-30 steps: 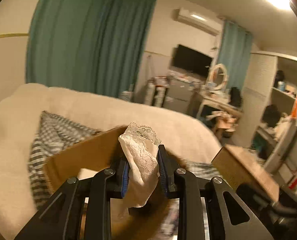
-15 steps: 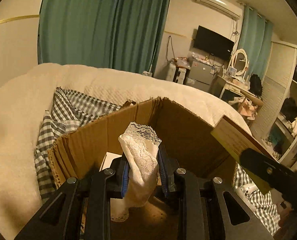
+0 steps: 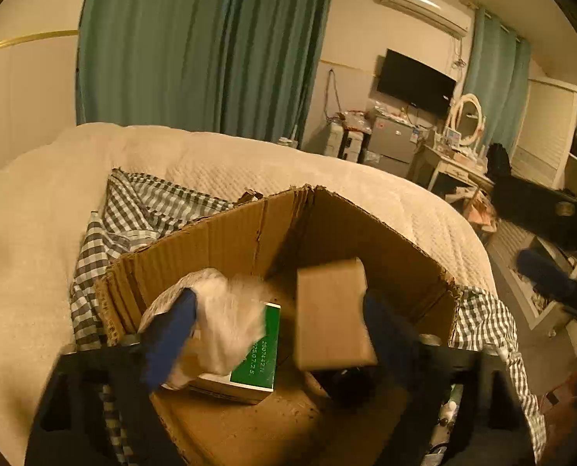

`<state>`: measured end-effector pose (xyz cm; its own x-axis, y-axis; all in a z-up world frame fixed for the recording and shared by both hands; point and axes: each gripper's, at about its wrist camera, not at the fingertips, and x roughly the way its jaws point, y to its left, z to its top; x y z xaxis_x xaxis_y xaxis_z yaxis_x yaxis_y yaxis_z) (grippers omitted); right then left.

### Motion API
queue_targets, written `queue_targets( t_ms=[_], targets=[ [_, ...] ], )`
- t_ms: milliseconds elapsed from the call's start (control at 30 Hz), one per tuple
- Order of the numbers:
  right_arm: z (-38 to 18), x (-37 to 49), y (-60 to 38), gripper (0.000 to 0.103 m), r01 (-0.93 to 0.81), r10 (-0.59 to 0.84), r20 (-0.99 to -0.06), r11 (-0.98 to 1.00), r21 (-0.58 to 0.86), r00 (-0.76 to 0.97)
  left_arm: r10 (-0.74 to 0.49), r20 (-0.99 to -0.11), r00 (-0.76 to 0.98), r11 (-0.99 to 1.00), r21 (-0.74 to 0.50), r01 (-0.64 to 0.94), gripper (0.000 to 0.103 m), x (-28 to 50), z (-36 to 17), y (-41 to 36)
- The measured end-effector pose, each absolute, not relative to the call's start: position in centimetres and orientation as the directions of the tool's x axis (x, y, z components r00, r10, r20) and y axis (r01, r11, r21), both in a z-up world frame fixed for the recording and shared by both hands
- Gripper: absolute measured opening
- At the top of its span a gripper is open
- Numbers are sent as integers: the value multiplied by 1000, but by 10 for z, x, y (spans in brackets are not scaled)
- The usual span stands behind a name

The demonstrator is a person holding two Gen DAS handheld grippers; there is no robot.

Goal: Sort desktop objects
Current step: 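Lower lace cloth into cardboard box with left tool while right tool drops tan box in, then grasp the clear cotton-swab jar with the left tool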

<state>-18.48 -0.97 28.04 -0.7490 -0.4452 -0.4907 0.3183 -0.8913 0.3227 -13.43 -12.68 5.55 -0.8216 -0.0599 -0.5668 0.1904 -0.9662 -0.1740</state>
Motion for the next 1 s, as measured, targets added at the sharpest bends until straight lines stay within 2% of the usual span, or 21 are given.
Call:
queue_targets(
  t_ms=[133,300,433,633,767,1000],
  targets=[
    [289,-166,21,93,269,-397,-498,-912,310,-771,-13,-551,-835,-964,-215,157,92,-127,63,-125],
    [294,-131,75,93,192,-318,-515,-939,284,-796,4,-501,-866,-975,-194,108,92,-104,85,-113],
    [286,-102,115,93,125,-244,-544,-961,246,-803,51,-490,-870,-976,-209,60,99,-83,95,-96],
    [265,-65,159,93,74,-166,-573,-981,181,-803,176,-536,-826,-974,-216,-67,100,-51,85,-47],
    [234,-49,182,93,46,-134,-595,-986,161,-792,171,-614,-771,-983,-157,-93,103,-38,51,-5],
    [196,-55,205,93,20,-149,-640,-979,204,-754,213,-702,-680,-977,-164,-137,103,-40,-21,46]
  ],
)
